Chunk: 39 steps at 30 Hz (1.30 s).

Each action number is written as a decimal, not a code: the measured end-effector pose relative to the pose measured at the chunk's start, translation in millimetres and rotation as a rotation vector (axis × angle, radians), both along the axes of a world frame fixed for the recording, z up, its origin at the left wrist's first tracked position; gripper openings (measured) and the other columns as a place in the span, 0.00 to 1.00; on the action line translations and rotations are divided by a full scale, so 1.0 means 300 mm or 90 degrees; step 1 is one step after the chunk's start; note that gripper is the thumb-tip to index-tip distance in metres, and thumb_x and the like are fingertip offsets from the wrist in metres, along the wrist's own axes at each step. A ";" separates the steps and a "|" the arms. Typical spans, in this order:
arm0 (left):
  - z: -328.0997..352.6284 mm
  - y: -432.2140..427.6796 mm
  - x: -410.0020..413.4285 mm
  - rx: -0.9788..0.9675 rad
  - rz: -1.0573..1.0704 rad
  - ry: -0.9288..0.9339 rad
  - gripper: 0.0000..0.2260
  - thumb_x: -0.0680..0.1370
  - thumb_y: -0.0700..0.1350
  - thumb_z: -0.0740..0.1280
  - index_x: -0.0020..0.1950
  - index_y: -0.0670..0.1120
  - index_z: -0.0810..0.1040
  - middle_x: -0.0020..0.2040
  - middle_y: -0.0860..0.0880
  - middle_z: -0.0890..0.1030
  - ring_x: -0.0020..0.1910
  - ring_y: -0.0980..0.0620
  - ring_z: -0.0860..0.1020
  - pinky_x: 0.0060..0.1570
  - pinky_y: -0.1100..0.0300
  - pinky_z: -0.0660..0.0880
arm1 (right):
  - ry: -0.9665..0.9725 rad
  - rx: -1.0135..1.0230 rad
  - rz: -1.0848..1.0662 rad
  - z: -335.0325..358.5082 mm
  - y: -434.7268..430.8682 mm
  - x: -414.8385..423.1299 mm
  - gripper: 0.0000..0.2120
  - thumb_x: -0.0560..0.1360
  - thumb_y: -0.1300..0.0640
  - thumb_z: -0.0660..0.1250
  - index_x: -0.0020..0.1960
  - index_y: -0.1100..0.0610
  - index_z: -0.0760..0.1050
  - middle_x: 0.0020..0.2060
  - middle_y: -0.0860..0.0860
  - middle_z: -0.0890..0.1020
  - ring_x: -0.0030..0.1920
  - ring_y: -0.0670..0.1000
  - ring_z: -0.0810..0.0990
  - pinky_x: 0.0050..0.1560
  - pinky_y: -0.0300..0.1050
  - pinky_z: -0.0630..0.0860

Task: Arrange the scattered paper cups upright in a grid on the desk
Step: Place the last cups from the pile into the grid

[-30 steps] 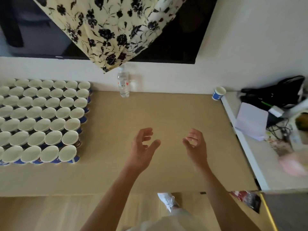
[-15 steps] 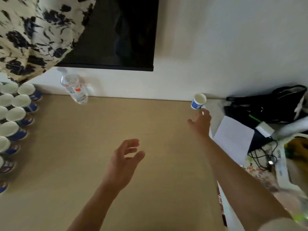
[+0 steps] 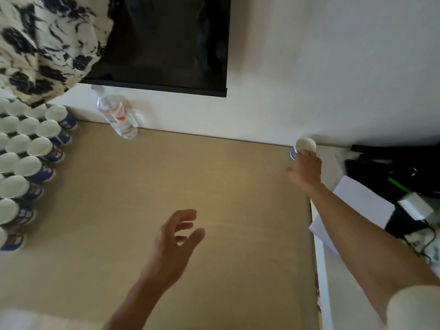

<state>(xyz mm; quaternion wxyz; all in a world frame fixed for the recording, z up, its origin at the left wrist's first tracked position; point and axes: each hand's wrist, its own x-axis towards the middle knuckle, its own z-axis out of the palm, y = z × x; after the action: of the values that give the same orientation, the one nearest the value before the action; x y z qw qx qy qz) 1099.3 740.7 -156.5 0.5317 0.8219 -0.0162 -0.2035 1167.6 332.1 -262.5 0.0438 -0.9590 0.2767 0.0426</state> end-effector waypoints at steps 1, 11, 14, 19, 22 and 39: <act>0.004 0.001 -0.006 0.005 0.001 -0.004 0.13 0.75 0.46 0.75 0.56 0.57 0.78 0.54 0.65 0.81 0.54 0.62 0.80 0.50 0.58 0.78 | -0.028 0.009 0.018 0.009 0.019 -0.007 0.19 0.69 0.58 0.70 0.57 0.63 0.78 0.58 0.57 0.79 0.62 0.63 0.74 0.62 0.55 0.70; 0.066 0.027 -0.037 0.106 -0.041 -0.117 0.24 0.72 0.47 0.76 0.66 0.53 0.73 0.62 0.59 0.76 0.59 0.66 0.73 0.52 0.72 0.71 | -0.341 0.420 0.288 0.319 0.555 -0.215 0.14 0.69 0.73 0.69 0.47 0.57 0.83 0.44 0.47 0.82 0.45 0.50 0.80 0.50 0.42 0.74; 0.090 0.083 -0.044 0.125 -0.035 -0.159 0.31 0.70 0.51 0.78 0.70 0.52 0.70 0.63 0.58 0.76 0.60 0.62 0.74 0.58 0.64 0.72 | -0.351 0.493 0.348 0.434 0.741 -0.283 0.12 0.72 0.72 0.69 0.45 0.56 0.79 0.41 0.45 0.81 0.43 0.45 0.79 0.47 0.36 0.72; 0.153 0.195 -0.074 0.049 0.012 -0.207 0.32 0.70 0.52 0.79 0.70 0.52 0.71 0.57 0.59 0.80 0.54 0.61 0.79 0.50 0.67 0.76 | -0.373 0.569 0.403 0.569 0.973 -0.351 0.07 0.77 0.66 0.69 0.46 0.56 0.73 0.40 0.44 0.78 0.43 0.46 0.77 0.47 0.39 0.74; 0.210 0.330 -0.108 0.024 0.071 -0.246 0.30 0.70 0.52 0.79 0.69 0.51 0.72 0.54 0.60 0.81 0.51 0.64 0.79 0.46 0.73 0.73 | -0.401 0.598 0.421 0.616 1.129 -0.365 0.08 0.76 0.66 0.69 0.49 0.57 0.73 0.43 0.44 0.79 0.46 0.46 0.78 0.48 0.37 0.73; 0.209 1.287 -0.254 -0.077 0.361 -0.258 0.25 0.70 0.53 0.76 0.65 0.54 0.74 0.55 0.56 0.82 0.53 0.55 0.80 0.47 0.72 0.70 | -0.386 0.860 0.170 0.507 2.073 -0.404 0.19 0.73 0.70 0.73 0.59 0.56 0.73 0.56 0.54 0.79 0.59 0.55 0.77 0.53 0.38 0.78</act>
<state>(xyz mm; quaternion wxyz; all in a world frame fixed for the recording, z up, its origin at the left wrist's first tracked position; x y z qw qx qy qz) 1023.0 1126.7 -93.9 0.6005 0.7846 0.0952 0.1210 1046.5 954.1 -110.5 0.6915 -0.7185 0.0478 -0.0578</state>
